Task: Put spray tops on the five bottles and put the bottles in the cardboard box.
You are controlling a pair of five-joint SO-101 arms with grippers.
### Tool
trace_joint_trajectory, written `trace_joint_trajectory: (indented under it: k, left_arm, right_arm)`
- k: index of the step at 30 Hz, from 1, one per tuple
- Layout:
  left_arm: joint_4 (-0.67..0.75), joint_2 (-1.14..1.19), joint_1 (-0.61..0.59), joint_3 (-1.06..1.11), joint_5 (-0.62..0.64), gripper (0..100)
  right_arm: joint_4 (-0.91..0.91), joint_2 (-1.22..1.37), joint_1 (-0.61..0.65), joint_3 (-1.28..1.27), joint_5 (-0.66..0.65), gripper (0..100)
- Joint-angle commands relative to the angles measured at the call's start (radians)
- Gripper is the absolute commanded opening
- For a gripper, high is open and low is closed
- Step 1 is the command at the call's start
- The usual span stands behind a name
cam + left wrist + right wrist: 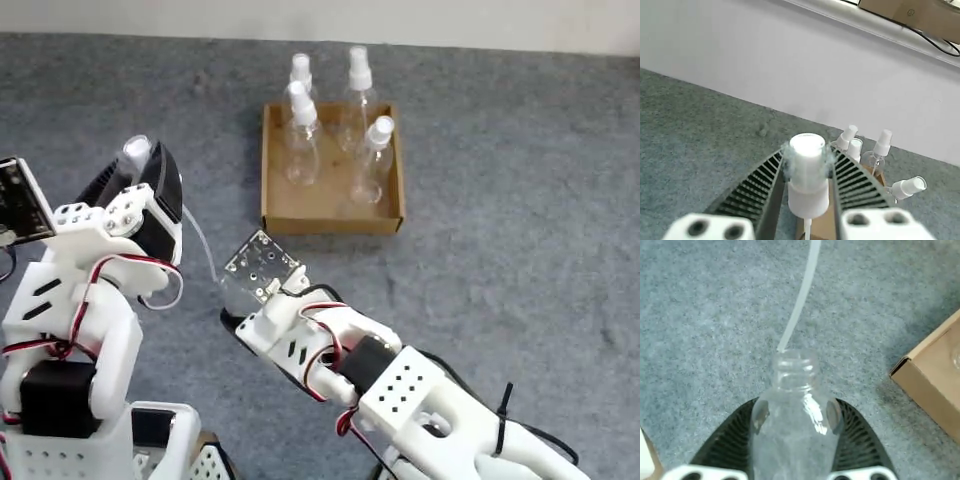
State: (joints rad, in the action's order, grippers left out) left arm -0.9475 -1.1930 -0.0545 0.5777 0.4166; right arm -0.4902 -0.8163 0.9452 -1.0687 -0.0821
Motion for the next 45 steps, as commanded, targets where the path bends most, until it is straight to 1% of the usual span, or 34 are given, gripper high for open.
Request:
trace_joint_trajectory:
  k: [1, 9, 16, 22, 27, 30, 34, 45]
  left_arm:
    - [0.025, -0.007, 0.039, -0.056, 0.009, 3]
    - [0.023, -0.001, 0.094, -0.058, 0.011, 3]
    - [0.021, -0.001, 0.096, -0.056, 0.011, 3]
    - [0.006, -0.008, 0.088, 0.050, 0.005, 3]
    - [0.005, -0.008, 0.085, 0.018, 0.002, 3]
    - [0.008, -0.004, 0.042, -0.021, 0.002, 3]
    - [0.081, 0.001, -0.031, -0.024, 0.002, 3]
    - [0.092, 0.001, -0.031, -0.012, 0.006, 3]
  right_arm:
    - [0.027, -0.013, 0.007, 0.005, 0.011, 0.4]
    - [0.027, -0.013, 0.007, 0.005, 0.011, 0.4]
    - [0.027, -0.013, 0.007, 0.005, 0.011, 0.4]
    - [0.027, -0.013, 0.007, 0.005, 0.012, 0.4]
    - [0.027, -0.013, 0.007, 0.005, 0.012, 0.4]
    - [0.027, -0.013, 0.007, 0.004, 0.012, 0.4]
    - [0.027, -0.013, 0.007, 0.004, 0.012, 0.4]
    - [0.027, -0.013, 0.007, 0.004, 0.012, 0.4]
